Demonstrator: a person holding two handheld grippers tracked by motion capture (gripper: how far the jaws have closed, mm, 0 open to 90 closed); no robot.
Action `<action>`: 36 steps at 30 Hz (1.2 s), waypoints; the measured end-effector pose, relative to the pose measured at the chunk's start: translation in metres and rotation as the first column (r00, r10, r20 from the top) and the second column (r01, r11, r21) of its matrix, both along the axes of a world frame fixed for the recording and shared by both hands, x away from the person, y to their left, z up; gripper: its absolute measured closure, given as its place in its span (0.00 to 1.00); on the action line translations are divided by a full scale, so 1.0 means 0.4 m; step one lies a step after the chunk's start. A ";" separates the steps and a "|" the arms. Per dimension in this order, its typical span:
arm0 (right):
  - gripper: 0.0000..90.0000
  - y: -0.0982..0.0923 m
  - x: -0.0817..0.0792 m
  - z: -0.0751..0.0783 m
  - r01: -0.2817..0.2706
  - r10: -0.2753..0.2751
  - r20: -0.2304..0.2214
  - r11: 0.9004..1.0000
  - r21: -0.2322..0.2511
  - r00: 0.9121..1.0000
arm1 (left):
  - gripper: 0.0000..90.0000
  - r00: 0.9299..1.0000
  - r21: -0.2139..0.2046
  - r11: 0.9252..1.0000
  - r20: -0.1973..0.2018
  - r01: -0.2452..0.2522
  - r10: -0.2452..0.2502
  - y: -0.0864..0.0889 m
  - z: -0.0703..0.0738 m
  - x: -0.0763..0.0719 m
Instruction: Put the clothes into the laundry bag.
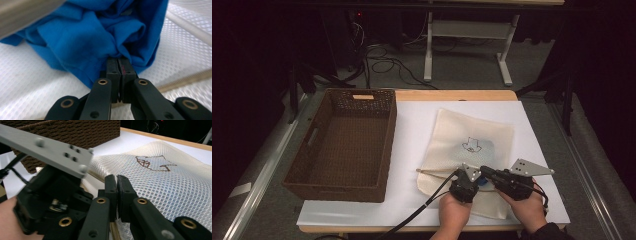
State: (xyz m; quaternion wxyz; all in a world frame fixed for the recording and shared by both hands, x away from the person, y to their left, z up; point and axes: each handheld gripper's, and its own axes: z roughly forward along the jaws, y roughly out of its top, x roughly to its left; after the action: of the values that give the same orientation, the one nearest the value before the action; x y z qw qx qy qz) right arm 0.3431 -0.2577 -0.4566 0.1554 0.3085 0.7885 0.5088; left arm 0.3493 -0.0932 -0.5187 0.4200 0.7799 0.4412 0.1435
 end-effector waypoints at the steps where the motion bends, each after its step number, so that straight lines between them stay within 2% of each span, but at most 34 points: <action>1: 0.98 -0.001 0.001 0.000 -0.001 0.001 0.002 1.000 0.001 1.000 | 0.90 1.000 -0.008 1.000 0.007 0.002 -0.002 0.000 0.001 -0.001; 4: 0.98 -0.003 0.000 -0.001 -0.001 0.001 0.000 1.000 0.001 1.000 | 0.68 0.999 -0.031 0.999 0.030 0.012 -0.011 0.012 0.002 -0.016; 8: 0.98 -0.001 -0.002 -0.001 -0.003 0.003 0.001 1.000 -0.003 1.000 | 0.53 0.997 -0.063 0.998 0.077 0.029 -0.024 0.048 0.008 -0.056; 12: 0.98 0.000 -0.004 -0.001 0.000 0.000 0.000 1.000 -0.004 1.000 | 0.49 0.991 -0.083 0.996 0.126 0.044 -0.033 0.108 0.018 -0.097; 14: 0.98 0.001 -0.004 -0.001 0.000 0.000 -0.001 1.000 -0.005 1.000 | 0.48 0.990 -0.095 0.995 0.140 0.043 -0.029 0.138 0.025 -0.112; 18: 0.98 0.000 -0.006 -0.003 0.002 -0.002 -0.006 1.000 -0.007 1.000 | 0.47 0.986 -0.091 0.996 0.164 0.023 -0.008 0.216 0.047 -0.140; 20: 0.98 -0.002 -0.007 -0.003 0.002 -0.003 -0.004 1.000 -0.008 1.000 | 0.47 0.985 -0.085 0.996 0.170 0.011 0.004 0.250 0.058 -0.153; 24: 0.98 -0.005 -0.009 -0.004 0.005 -0.005 -0.008 1.000 -0.007 1.000 | 0.47 0.984 -0.042 0.999 0.179 0.012 -0.004 0.325 0.087 -0.182; 26: 0.98 -0.005 -0.011 -0.004 0.004 -0.004 -0.008 1.000 -0.009 1.000 | 0.47 0.982 -0.031 0.999 0.190 0.010 -0.004 0.353 0.089 -0.192; 27: 0.98 -0.005 -0.011 -0.004 0.003 -0.003 -0.008 1.000 -0.010 1.000 | 0.47 0.980 -0.033 0.999 0.200 0.007 0.000 0.365 0.085 -0.195; 28: 0.98 -0.005 -0.011 -0.004 0.004 -0.004 -0.008 1.000 -0.012 1.000 | 0.47 0.980 -0.057 0.998 0.198 0.002 0.009 0.375 0.077 -0.196; 29: 0.98 -0.004 -0.012 -0.004 0.004 -0.004 -0.009 1.000 -0.013 1.000 | 0.47 0.983 -0.091 0.996 0.185 -0.006 0.023 0.384 0.066 -0.192; 30: 0.98 -0.004 -0.011 -0.005 0.001 -0.002 -0.007 1.000 -0.015 1.000 | 0.46 0.984 -0.104 0.994 0.175 -0.017 0.035 0.386 0.061 -0.188; 32: 0.98 -0.003 -0.011 -0.007 0.003 -0.003 -0.010 1.000 -0.015 1.000 | 0.45 0.985 -0.094 0.995 0.164 -0.038 0.054 0.382 0.055 -0.177; 36: 0.98 -0.002 -0.017 -0.010 -0.003 0.003 -0.013 1.000 -0.027 1.000 | 0.45 0.986 -0.088 0.995 0.159 -0.036 0.049 0.380 0.049 -0.175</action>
State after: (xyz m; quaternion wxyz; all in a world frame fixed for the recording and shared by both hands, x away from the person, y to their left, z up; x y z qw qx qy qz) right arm 0.3364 -0.2586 -0.4605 0.1538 0.3086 0.7966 0.4965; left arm 0.2792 0.0587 -0.4992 0.4838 0.7377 0.4281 0.1960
